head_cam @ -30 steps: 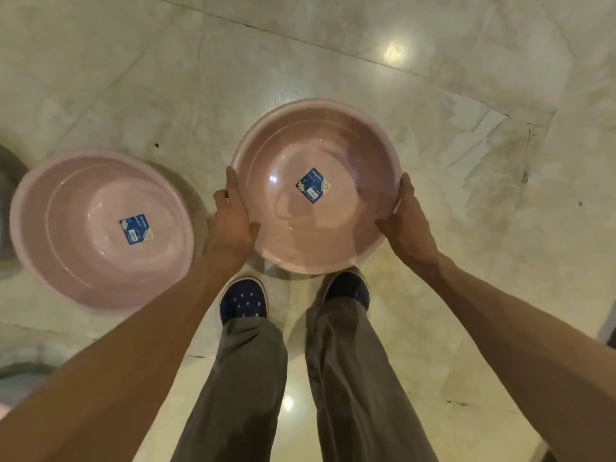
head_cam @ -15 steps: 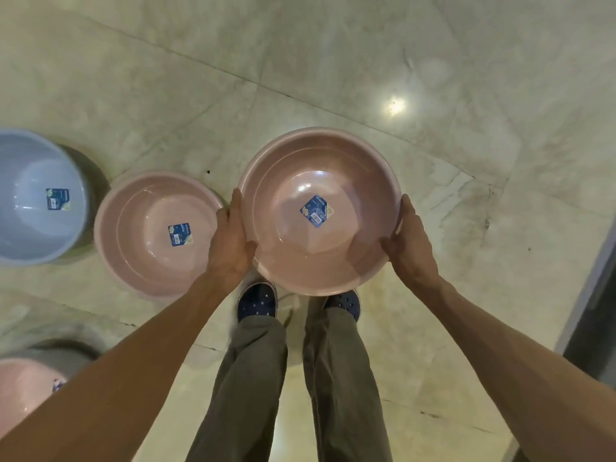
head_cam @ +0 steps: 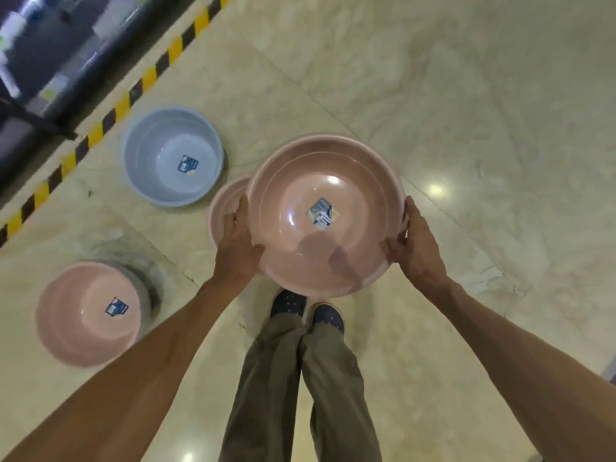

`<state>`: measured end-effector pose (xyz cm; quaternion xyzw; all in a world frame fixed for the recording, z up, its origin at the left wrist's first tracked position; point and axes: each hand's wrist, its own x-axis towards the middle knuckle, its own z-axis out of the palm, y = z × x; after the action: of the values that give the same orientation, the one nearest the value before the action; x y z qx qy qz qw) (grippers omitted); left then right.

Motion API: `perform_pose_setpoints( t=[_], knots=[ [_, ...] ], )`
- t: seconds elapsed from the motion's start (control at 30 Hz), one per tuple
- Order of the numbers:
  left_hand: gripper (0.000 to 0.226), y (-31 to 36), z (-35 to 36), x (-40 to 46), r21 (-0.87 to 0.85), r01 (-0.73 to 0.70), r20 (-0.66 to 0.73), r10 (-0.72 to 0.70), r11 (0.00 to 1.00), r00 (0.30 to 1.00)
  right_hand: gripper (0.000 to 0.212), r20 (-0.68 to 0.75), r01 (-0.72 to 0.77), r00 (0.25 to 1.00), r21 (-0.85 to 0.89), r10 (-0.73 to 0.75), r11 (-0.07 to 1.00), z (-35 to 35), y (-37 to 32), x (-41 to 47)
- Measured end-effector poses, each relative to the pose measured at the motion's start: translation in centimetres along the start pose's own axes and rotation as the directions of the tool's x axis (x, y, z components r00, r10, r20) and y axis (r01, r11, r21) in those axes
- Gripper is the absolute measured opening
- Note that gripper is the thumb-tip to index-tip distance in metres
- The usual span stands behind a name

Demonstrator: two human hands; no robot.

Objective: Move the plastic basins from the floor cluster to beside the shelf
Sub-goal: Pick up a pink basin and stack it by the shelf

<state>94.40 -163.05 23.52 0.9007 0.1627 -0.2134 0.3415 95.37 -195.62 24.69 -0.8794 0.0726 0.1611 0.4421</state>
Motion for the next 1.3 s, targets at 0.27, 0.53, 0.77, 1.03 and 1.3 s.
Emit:
perform_pose_setpoints(
  t=[0.27,0.53,0.77,1.03,1.3],
  knots=[
    [0.106,-10.3,-9.2,-6.6,-0.209,0.198,-0.196,-0.239,0.958,0.951,0.055,0.331,0.207,0.928,-0.081,-0.170,0.975,8.7,-10.1,3.2],
    [0.102,-23.0,-14.2,-15.5,-0.374,0.351,-0.300,-0.471,0.858,0.830,0.062,0.543,0.400,0.796,-0.143,-0.266,0.905,22.7,-21.9,1.0],
    [0.104,-35.5,-17.6,-21.6,-0.463,0.417,-0.280,-0.576,0.782,0.768,0.060,0.628,0.470,0.748,-0.271,-0.216,0.840,35.6,-27.4,-4.3],
    [0.103,-46.6,-21.3,-24.4,-0.544,0.474,-0.222,-0.664,0.692,0.714,0.088,0.691,0.485,0.715,-0.384,-0.103,0.786,48.1,-32.7,-7.2],
    [0.097,-54.4,-21.0,-23.0,-0.591,0.547,-0.172,-0.755,0.593,0.632,0.083,0.750,0.533,0.658,-0.396,-0.072,0.748,57.7,-32.2,-6.3]
  ],
)
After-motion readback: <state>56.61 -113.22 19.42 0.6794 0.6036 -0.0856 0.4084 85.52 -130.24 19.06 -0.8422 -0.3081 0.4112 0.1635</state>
